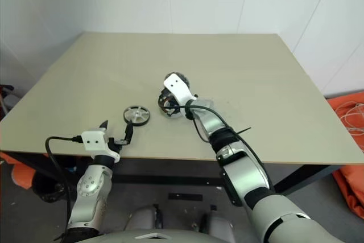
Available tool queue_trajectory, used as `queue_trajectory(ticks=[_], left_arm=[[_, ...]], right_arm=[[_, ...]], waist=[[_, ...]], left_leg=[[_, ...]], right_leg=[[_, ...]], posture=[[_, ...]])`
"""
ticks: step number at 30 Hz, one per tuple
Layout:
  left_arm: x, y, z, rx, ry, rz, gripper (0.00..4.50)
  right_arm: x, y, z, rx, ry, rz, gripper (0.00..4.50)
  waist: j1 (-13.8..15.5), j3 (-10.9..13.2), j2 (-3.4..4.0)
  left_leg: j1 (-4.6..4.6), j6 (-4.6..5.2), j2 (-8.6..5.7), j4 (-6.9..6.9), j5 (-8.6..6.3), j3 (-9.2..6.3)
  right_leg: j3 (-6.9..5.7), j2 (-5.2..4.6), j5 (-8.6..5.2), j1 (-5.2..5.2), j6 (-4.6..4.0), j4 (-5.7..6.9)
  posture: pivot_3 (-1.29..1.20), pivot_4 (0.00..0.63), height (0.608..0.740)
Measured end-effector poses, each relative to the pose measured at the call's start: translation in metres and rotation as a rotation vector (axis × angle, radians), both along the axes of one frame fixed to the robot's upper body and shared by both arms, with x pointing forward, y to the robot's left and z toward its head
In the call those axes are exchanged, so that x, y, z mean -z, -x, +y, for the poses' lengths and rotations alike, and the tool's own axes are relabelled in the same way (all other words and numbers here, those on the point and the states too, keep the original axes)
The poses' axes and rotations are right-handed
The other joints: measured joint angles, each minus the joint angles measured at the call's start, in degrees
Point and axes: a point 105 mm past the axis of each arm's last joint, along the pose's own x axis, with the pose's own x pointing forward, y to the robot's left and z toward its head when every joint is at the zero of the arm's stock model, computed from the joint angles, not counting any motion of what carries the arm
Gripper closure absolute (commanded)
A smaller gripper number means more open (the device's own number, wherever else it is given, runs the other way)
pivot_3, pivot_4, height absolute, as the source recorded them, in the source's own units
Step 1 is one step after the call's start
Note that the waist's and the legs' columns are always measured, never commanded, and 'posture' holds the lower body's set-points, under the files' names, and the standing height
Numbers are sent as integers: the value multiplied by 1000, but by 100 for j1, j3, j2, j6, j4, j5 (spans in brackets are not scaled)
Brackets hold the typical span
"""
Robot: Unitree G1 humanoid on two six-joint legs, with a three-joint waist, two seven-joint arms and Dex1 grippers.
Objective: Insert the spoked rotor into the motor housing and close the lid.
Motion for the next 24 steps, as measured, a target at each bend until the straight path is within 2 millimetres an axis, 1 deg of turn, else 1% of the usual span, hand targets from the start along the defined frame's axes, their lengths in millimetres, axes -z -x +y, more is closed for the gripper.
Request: queue_trajectory(ticks=[8,24], left_arm=[[0,0,0,1,0,-1,0],[0,0,0,2,0,-1,0]], right_arm=[[0,-6,-4,27,14,-6,4469],[4,-5,-4,23,38,-4,4469]], waist=[[0,0,0],[-1,0,0]], left_leg=[[0,0,0,0,0,0],[0,0,0,0,0,0]], right_leg=[[0,0,0,0,-1,0],[0,0,0,0,-1,0]], posture=[[0,0,740],[0,0,740]])
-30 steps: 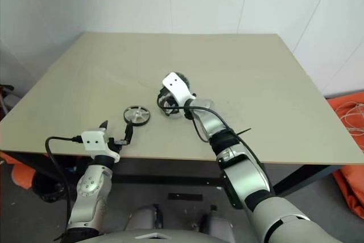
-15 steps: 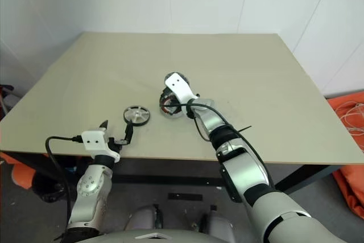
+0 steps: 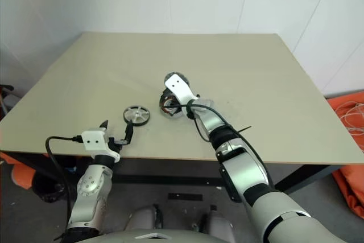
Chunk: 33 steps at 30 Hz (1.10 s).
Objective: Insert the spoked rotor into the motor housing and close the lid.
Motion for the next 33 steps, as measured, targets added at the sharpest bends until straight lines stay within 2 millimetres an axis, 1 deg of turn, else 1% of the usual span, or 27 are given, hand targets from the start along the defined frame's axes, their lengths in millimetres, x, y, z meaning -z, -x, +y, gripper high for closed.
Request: queue_trajectory(ticks=[9,14,21,26,31,33], left_arm=[[0,0,0,1,0,0,0],[0,0,-1,3,0,0,0],[1,0,-2,5,1,2,0],[1,1,-2,5,1,3,0],[1,0,-2,5,1,3,0],[1,0,-1,5,1,3,0]], right_arm=[[-1,3,8,-23,-1,0,4469],[-11,-2,10,-16,-12,-27,4469],[-15,-6,-1,20,-22,-42,4469],[-13,-4,-9,30,-48,-39,4469],[-5,0,-10,32,-52,-17,4469],[-6,2,-7,23,-58,-16,4469]], waist=[[0,0,0],[0,0,0],[1,0,0],[1,0,0],[1,0,0],[1,0,0]], left_leg=[[0,0,0,0,0,0],[0,0,0,-1,0,0],[-1,0,0,-1,0,0],[0,0,0,-1,0,1],[0,0,0,-1,0,1],[0,0,0,-1,0,1]], right_leg=[[0,0,0,-1,0,0],[0,0,0,0,0,0],[0,0,0,0,0,0],[0,0,0,0,0,0],[0,0,0,-1,0,0],[0,0,0,-1,0,0]], posture=[[0,0,740],[0,0,740],[0,0,740],[0,0,740],[0,0,740],[0,0,740]])
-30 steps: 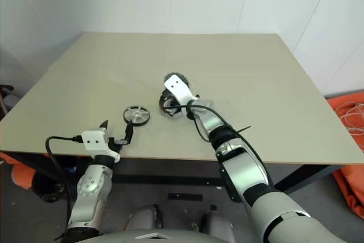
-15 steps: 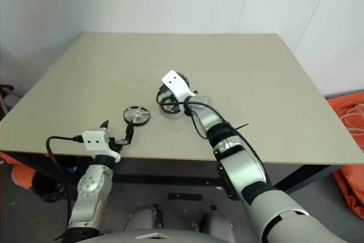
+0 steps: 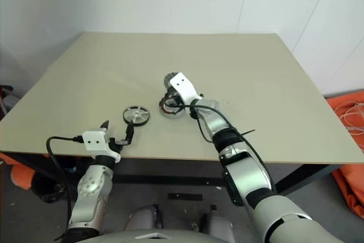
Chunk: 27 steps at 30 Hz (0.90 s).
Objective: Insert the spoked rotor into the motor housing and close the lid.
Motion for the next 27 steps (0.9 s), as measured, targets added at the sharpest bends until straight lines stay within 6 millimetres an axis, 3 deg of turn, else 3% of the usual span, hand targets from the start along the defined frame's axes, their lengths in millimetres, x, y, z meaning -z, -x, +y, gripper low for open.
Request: queue_trajectory(ticks=[11,27], left_arm=[[0,0,0,-2,0,0,0],[0,0,0,-5,1,1,0]], right_arm=[[3,7,16,-56,17,7,4469],[10,5,-1,-13,52,9,4469]], waist=[[3,0,0],[7,0,0]], left_leg=[[0,0,0,0,0,0],[3,0,-1,-1,0,0]], right_leg=[[0,0,0,1,0,-1],[0,-1,0,4,0,-1]], posture=[[0,0,740],[0,0,740]])
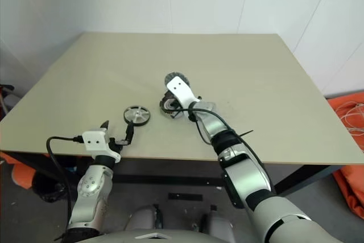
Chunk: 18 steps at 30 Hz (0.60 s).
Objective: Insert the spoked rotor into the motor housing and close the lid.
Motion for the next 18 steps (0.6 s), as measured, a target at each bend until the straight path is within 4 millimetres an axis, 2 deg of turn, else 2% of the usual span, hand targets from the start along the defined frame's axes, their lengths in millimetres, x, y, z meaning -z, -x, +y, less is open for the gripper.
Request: queue_trajectory(ticks=[3,7,9,14,18], left_arm=[[0,0,0,-2,3,1,0],[4,1,5,-17,32,22,0],[6,3,10,-31,55,38,0],[9,6,14,-21,119,65,0],[9,8,12,15,198,80,0]], right_arm=[[1,3,-4,-1,-11,-5,4469],[0,18,-6,-26,-115,15,4469],[-9,25,-7,-45,-181,17,4469],[-46,40,-24,-63,-323,-28,4469],[-55,53,-39,-56,-370,-22,4469]], waist=[[1,0,0],[3,0,-1],[3,0,-1],[19,1,-2],[19,0,-3]], left_leg=[[1,0,0,0,0,0],[-3,0,0,-1,0,0],[-4,0,0,-2,0,0],[3,0,0,-2,0,0],[7,0,0,-2,0,0]], right_leg=[[0,0,0,1,0,0],[0,1,-1,-2,1,-1],[0,1,-1,-3,1,-2],[0,1,-15,3,27,-4],[0,1,-24,7,44,-3]], posture=[[0,0,740],[0,0,740],[0,0,740],[0,0,740],[0,0,740]])
